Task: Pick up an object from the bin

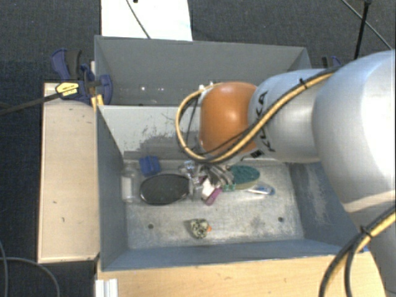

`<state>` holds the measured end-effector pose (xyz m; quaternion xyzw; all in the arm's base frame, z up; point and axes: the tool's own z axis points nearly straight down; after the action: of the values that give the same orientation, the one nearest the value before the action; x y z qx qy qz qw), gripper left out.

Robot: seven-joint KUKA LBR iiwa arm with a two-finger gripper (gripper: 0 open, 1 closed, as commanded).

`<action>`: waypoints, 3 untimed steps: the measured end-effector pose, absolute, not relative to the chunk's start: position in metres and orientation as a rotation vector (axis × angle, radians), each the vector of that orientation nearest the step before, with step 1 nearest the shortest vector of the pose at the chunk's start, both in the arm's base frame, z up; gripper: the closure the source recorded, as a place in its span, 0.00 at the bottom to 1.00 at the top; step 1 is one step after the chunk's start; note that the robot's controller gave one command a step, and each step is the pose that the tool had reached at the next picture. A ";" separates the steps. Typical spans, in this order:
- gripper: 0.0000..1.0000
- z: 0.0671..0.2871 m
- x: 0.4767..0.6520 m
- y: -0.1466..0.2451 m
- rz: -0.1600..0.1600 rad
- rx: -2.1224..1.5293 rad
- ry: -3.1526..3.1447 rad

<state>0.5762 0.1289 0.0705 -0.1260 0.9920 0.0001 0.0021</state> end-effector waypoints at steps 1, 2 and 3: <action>1.00 0.191 0.576 0.129 0.002 -0.425 3.100; 0.00 0.186 0.574 0.129 0.002 -0.422 3.110; 0.00 0.070 0.584 0.135 0.001 -0.631 3.073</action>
Offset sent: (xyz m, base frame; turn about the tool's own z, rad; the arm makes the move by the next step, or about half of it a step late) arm -0.0033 -0.0003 0.1149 -0.0270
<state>0.5840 0.1349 0.0703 -0.2011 0.9796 0.0005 0.0021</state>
